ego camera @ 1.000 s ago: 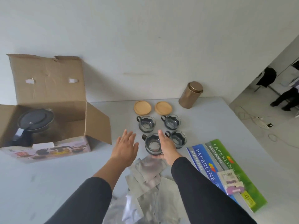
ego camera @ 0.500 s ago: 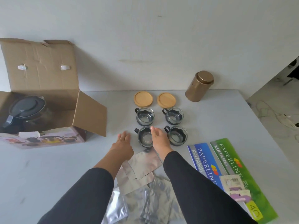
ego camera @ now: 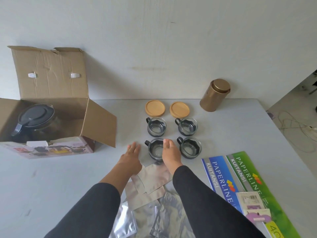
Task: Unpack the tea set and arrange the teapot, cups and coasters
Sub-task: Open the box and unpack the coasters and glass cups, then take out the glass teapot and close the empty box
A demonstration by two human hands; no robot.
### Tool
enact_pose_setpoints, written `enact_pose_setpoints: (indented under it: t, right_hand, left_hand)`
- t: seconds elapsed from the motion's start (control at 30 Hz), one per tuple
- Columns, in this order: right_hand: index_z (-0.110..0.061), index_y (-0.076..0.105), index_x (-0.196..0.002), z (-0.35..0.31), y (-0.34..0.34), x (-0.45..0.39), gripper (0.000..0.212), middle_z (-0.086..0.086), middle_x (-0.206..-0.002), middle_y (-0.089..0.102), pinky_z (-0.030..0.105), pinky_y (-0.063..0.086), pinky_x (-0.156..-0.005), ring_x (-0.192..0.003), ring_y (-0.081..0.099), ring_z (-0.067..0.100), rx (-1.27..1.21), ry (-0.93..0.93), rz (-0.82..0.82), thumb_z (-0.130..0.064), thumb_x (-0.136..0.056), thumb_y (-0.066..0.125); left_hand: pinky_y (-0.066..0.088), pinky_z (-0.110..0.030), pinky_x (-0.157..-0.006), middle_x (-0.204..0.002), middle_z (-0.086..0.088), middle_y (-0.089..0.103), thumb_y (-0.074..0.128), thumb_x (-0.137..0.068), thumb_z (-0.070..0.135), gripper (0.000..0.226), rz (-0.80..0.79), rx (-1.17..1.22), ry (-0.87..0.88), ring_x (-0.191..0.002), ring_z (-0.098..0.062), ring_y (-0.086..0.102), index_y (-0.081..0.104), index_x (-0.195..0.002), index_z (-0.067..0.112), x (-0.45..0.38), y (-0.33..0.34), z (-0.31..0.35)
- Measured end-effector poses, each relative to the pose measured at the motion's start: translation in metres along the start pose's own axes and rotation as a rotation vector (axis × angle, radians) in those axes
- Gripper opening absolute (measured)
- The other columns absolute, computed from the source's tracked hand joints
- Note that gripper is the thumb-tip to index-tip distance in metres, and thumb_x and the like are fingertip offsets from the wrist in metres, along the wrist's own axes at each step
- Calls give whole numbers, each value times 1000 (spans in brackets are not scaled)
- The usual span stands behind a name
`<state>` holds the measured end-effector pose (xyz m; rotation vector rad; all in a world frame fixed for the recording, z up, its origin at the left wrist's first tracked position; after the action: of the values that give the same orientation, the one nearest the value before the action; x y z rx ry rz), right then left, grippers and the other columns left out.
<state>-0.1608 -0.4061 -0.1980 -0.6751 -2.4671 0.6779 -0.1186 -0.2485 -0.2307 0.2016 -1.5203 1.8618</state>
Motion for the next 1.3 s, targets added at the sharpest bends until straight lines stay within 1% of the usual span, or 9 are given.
enact_pose_setpoints:
  t: [0.27, 0.4, 0.47, 0.63, 0.77, 0.97, 1.1, 1.2, 1.3]
  right_hand:
    - [-4, 48, -129, -1, -1, 5, 40, 13, -132, 54, 30, 35, -100, -123, 48, 28, -4, 12, -20, -28, -103, 29]
    - [-2, 52, -124, -19, -12, 9, 44, 14, -125, 55, 30, 37, -96, -118, 50, 27, 35, -60, 51, -35, -101, 33]
    - [-2, 54, -120, -40, -23, 11, 42, 14, -122, 54, 29, 36, -94, -115, 50, 26, 36, -112, 101, -34, -101, 33]
    - [0, 58, -111, -103, -35, 21, 37, 14, -114, 56, 25, 32, -86, -108, 51, 26, 24, -244, 204, -29, -101, 35]
    - [1, 58, -105, -141, -16, 32, 35, 15, -112, 55, 28, 33, -86, -104, 51, 29, 14, -274, 221, -27, -101, 36]
    - [-9, 53, -80, -203, 42, 58, 27, 10, -92, 51, 27, 32, -77, -85, 44, 22, -10, -356, 204, -25, -99, 42]
    - [-3, 63, -95, -240, 93, 80, 29, 11, -104, 56, 20, 29, -77, -90, 47, 18, 8, -394, 114, -24, -98, 42]
    - [-10, 65, -98, -263, 132, 95, 26, 5, -101, 60, 20, 36, -77, -89, 52, 15, 50, -433, 76, -22, -95, 43]
    - [-12, 65, -99, -271, 175, 106, 26, 5, -98, 66, 21, 37, -71, -86, 54, 19, 104, -371, -24, -22, -94, 42]
  left_hand:
    - [13, -33, -120, -159, 3, -14, 34, -96, 9, 68, -49, 1, -2, -148, -17, -6, -2, -153, 17, 5, -3, -3]
    - [16, -35, -118, -159, -4, 3, 30, -99, 12, 56, -50, -6, -4, -148, -21, 6, 11, -151, 9, 15, -18, 2]
    - [18, -35, -118, -157, -7, 10, 29, -100, 12, 51, -23, -1, 32, -147, -22, 9, 17, -149, 6, 21, -30, 6]
    - [13, -32, -117, -160, -4, 5, 24, -103, 15, 51, 79, 21, 118, -148, -20, 7, 12, -152, 9, 31, -76, 6]
    - [19, -31, -115, -158, -2, 17, 28, -102, 15, 49, 175, 119, 194, -145, -22, 19, 22, -150, 14, 47, -119, -8]
    - [30, -33, -111, -149, -2, 38, 30, -97, 11, 46, 327, 153, 246, -141, -20, 31, 40, -142, 18, 72, -176, -70]
    - [37, -35, -106, -143, -3, 44, 34, -98, 13, 42, 432, 182, 183, -129, -24, 46, 44, -139, 17, 87, -208, -139]
    - [26, -38, -114, -148, -4, 37, 35, -98, 13, 43, 553, 113, 64, -137, -23, 35, 42, -140, 14, 93, -229, -196]
    - [13, -48, -117, -154, 0, 23, 36, -95, 12, 45, 590, 73, -114, -146, -20, 11, 41, -139, 17, 95, -234, -256]
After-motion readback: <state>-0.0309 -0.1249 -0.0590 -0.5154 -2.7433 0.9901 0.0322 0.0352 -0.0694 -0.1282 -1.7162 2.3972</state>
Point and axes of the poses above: each hand's wrist, its own x-axis away from the middle knuckle, its own y-axis out of the palm, z = x × y, the point moved 9 cm from there along -x, towards the middle knuckle
